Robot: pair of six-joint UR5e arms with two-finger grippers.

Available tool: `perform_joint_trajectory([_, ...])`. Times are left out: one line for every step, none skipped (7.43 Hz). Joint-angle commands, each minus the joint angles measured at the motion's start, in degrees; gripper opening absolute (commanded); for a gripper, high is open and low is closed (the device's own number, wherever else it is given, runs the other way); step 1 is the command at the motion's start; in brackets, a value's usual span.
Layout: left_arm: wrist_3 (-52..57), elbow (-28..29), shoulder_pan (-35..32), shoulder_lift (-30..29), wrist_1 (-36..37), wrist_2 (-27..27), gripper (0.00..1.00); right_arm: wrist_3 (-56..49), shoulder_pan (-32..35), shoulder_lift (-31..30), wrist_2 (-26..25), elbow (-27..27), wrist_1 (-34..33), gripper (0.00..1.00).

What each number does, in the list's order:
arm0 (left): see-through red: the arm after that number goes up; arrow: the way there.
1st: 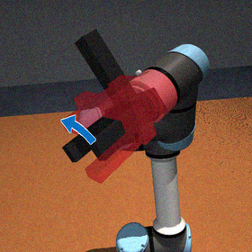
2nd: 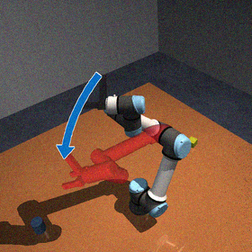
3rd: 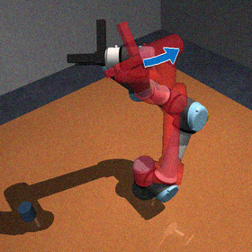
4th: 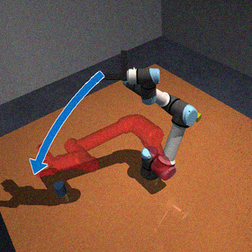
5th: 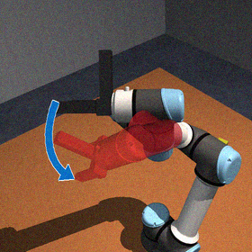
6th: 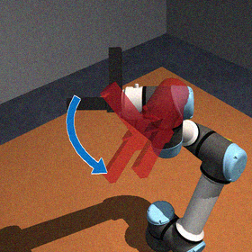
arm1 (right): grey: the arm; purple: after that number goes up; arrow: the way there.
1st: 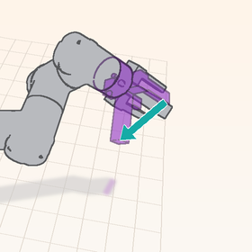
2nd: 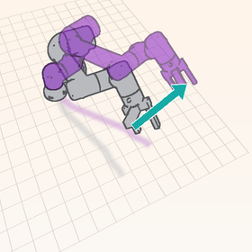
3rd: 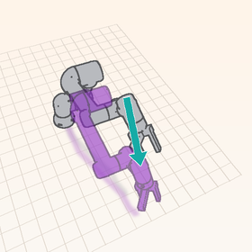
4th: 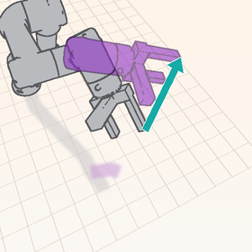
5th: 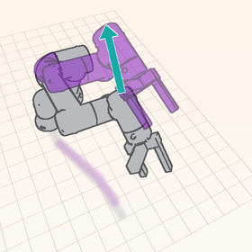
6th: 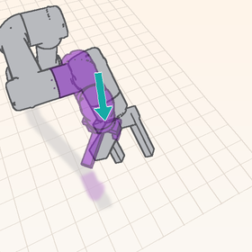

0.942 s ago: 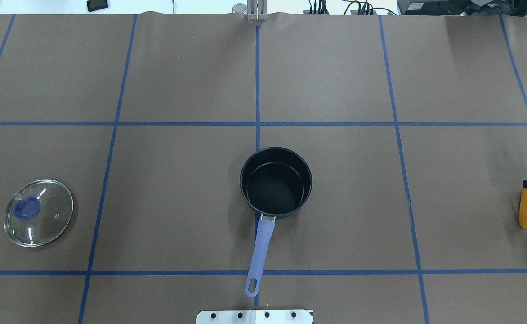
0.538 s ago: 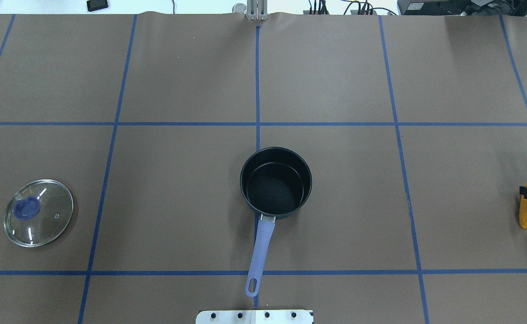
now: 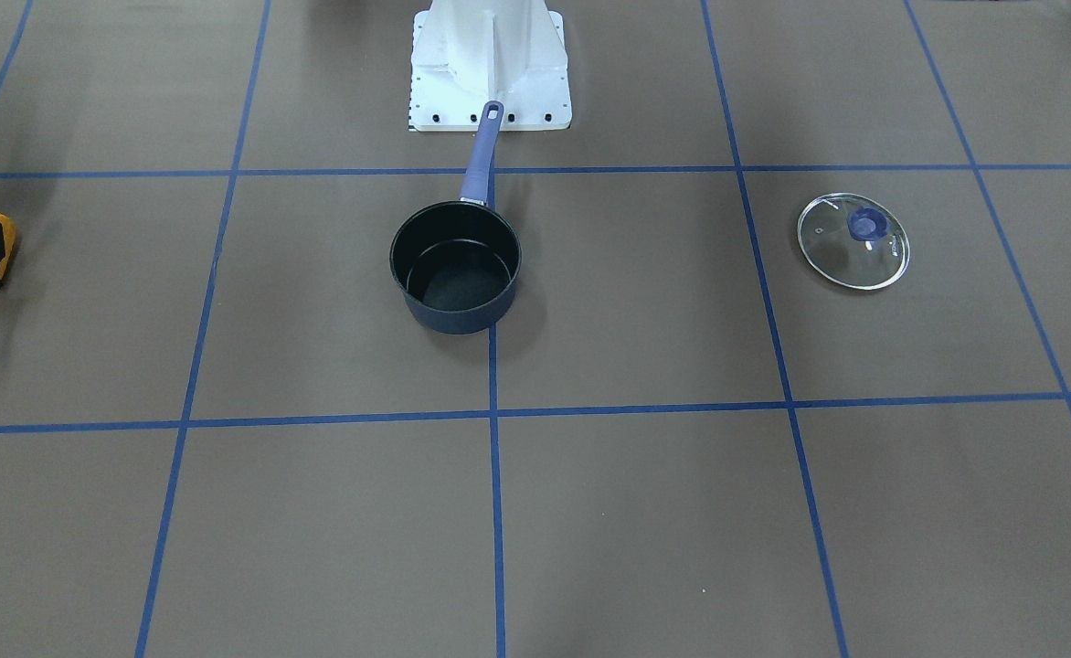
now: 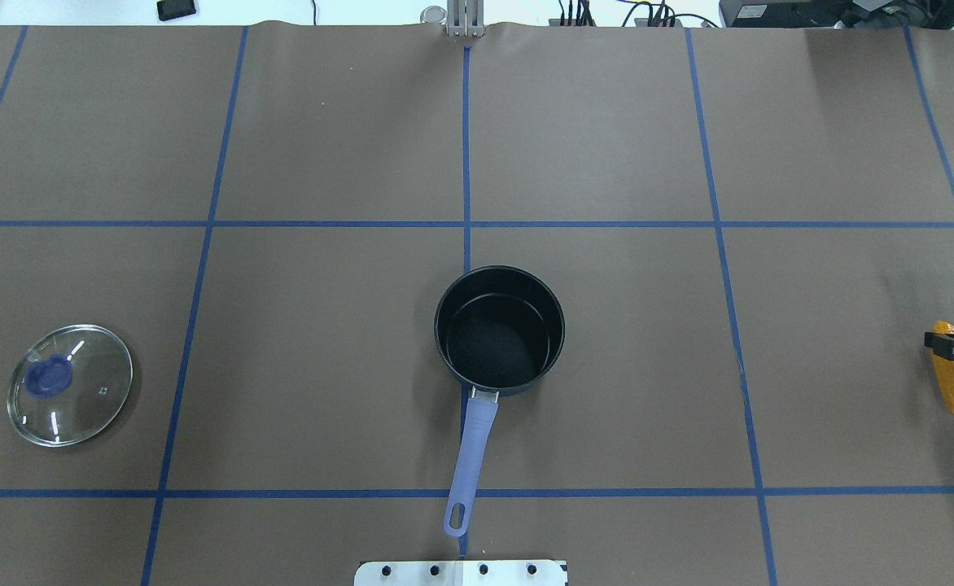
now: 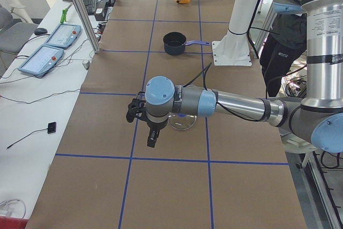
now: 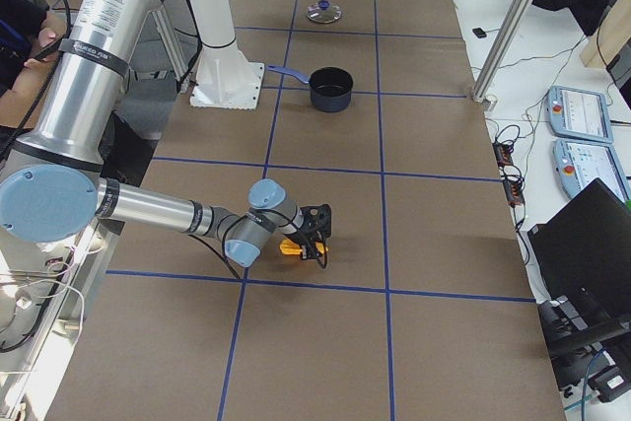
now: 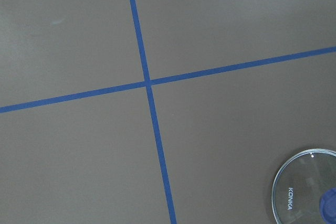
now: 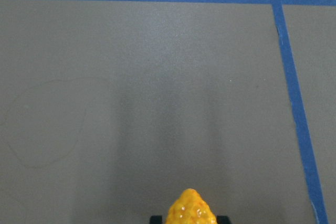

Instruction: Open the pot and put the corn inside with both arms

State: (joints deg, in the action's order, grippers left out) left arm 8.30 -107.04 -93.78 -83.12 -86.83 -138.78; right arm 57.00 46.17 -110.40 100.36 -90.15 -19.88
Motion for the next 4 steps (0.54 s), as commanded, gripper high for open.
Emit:
perform_joint_trajectory([0.0,0.0,0.0,0.1,0.0,0.0,0.99,0.2,0.1,5.8,2.5,-4.0,-5.0,0.00])
perform_joint_trajectory([0.0,0.0,0.0,0.1,0.0,0.0,0.99,1.1,0.1,10.2,2.6,-7.5,-11.0,0.00])
perform_joint_trajectory([0.0,-0.1,0.0,0.6,0.0,0.0,0.99,4.8,0.0,15.3,2.9,-10.6,-17.6,0.00])
perform_joint_trajectory([0.0,-0.3,0.0,0.8,0.0,0.0,0.99,8.7,0.0,21.1,4.4,-11.9,-22.1,0.00])
